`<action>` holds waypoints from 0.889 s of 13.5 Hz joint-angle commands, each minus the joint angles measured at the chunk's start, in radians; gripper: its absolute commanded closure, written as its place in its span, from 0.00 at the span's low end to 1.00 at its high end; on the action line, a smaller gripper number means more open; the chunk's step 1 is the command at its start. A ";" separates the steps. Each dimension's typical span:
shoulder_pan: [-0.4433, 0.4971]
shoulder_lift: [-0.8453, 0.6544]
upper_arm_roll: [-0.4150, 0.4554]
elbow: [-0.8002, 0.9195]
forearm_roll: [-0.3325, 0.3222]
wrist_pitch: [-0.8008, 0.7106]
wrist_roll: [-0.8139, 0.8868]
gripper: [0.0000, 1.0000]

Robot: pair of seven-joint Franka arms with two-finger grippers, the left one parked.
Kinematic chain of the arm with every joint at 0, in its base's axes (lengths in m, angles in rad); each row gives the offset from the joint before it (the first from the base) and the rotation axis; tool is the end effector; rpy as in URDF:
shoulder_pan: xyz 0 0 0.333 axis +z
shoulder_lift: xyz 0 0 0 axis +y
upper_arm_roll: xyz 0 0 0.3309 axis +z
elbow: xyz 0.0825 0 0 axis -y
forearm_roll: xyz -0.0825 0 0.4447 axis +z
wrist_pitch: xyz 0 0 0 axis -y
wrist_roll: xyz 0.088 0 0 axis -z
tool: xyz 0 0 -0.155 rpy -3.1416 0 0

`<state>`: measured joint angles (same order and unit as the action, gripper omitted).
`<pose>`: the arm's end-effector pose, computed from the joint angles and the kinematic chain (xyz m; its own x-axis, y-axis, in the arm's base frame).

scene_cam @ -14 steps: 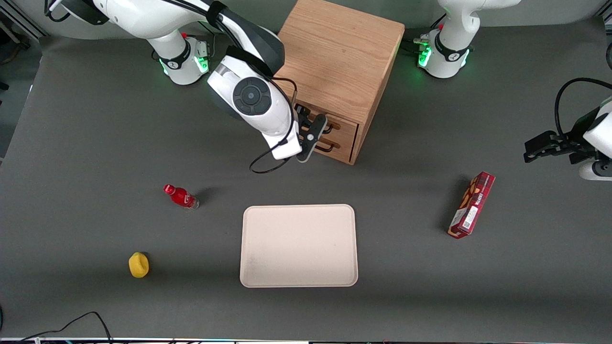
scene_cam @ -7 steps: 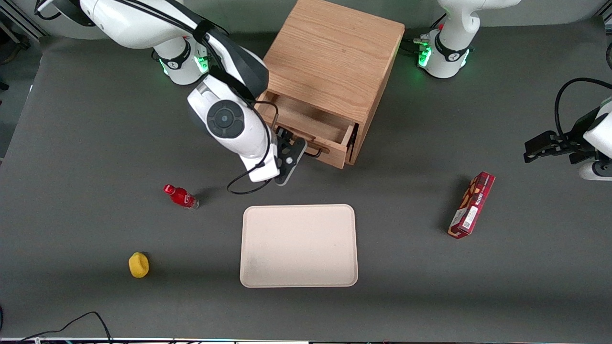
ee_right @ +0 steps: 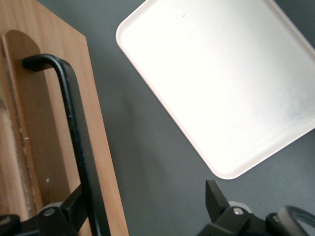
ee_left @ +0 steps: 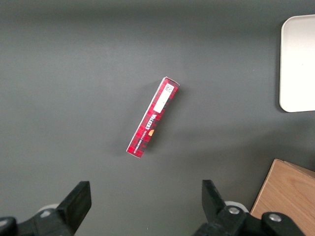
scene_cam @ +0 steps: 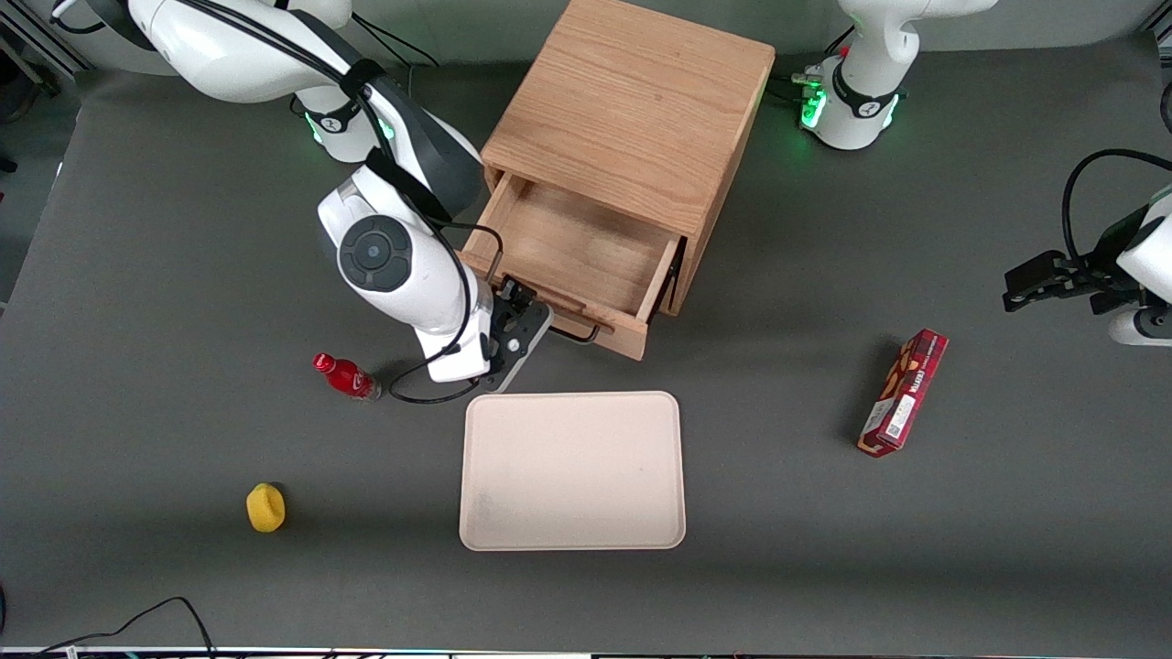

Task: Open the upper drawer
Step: 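Pull the upper drawer outward from the cabinet with the right gripper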

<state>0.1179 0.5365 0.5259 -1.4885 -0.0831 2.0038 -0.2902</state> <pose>0.6428 0.4083 0.3419 0.6257 0.7740 0.0966 0.7773 -0.6083 -0.1607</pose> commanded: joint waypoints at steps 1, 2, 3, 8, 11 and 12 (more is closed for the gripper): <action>-0.009 -0.007 -0.021 0.004 -0.012 0.046 -0.014 0.00; -0.009 -0.007 -0.032 0.005 -0.011 0.059 -0.015 0.00; -0.009 -0.007 -0.044 0.005 -0.010 0.075 -0.017 0.00; -0.017 -0.007 -0.075 0.005 -0.012 0.121 -0.042 0.00; -0.015 -0.009 -0.103 0.011 -0.010 0.132 -0.061 0.00; -0.023 -0.009 -0.104 0.010 -0.010 0.135 -0.061 0.00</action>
<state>0.1017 0.5367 0.4344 -1.4793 -0.0828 2.1224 -0.3224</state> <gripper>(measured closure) 0.000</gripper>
